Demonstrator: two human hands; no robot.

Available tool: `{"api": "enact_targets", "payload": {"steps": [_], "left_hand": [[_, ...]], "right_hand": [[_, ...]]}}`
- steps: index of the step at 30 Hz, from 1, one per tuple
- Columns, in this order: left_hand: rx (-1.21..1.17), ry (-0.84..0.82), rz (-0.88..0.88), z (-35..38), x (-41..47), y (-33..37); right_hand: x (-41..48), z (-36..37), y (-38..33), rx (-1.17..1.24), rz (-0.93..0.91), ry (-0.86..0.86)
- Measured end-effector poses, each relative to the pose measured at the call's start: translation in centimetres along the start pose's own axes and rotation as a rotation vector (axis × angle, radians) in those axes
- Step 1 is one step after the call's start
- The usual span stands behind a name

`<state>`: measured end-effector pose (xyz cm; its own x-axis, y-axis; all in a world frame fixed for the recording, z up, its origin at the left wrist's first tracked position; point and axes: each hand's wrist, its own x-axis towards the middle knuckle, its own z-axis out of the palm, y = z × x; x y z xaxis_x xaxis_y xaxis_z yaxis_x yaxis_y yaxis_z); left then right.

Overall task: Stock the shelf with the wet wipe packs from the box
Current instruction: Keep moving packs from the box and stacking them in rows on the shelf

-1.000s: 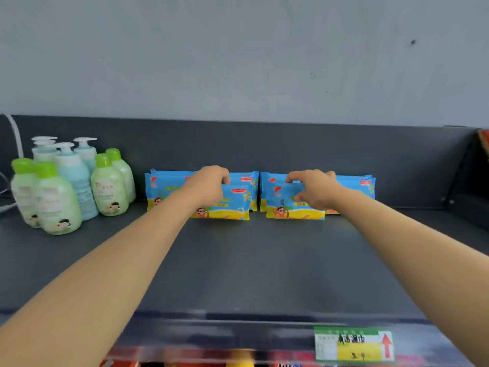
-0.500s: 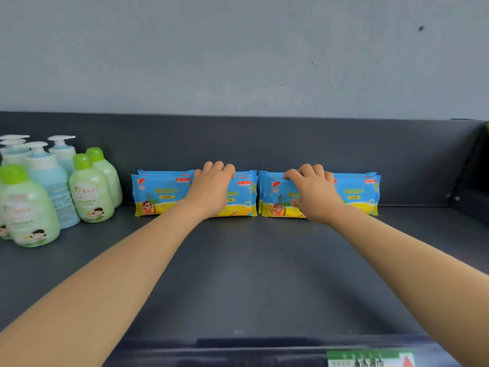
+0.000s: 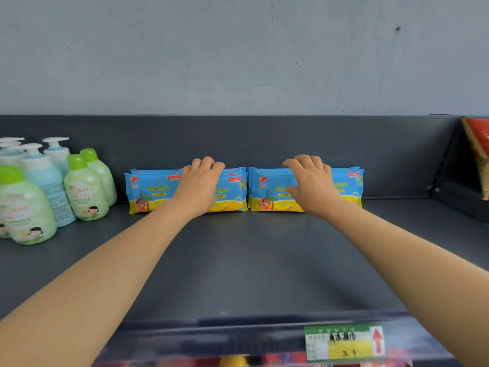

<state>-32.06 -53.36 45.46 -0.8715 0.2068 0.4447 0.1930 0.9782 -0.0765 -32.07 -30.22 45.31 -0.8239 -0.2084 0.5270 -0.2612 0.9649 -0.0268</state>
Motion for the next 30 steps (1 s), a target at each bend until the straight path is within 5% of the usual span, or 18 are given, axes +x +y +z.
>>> {"api": "enact_targets", "payload": {"steps": [9, 21, 30], "left_hand": [[-0.034, 0.047, -0.01, -2.6, -1.6, 3.0], [-0.305, 0.015, 0.416, -7.5, -8.6, 20.1], [-0.575, -0.158, 0.839, -7.0, -15.8, 39.0]], "right_hand": [[-2.4, -2.7, 0.9, 0.042, 0.017, 0.008], [-14.5, -9.7, 5.9, 0.092, 0.036, 0.113], [-33.5, -14.4, 17.2, 0.042, 0.471, 0.111]]}}
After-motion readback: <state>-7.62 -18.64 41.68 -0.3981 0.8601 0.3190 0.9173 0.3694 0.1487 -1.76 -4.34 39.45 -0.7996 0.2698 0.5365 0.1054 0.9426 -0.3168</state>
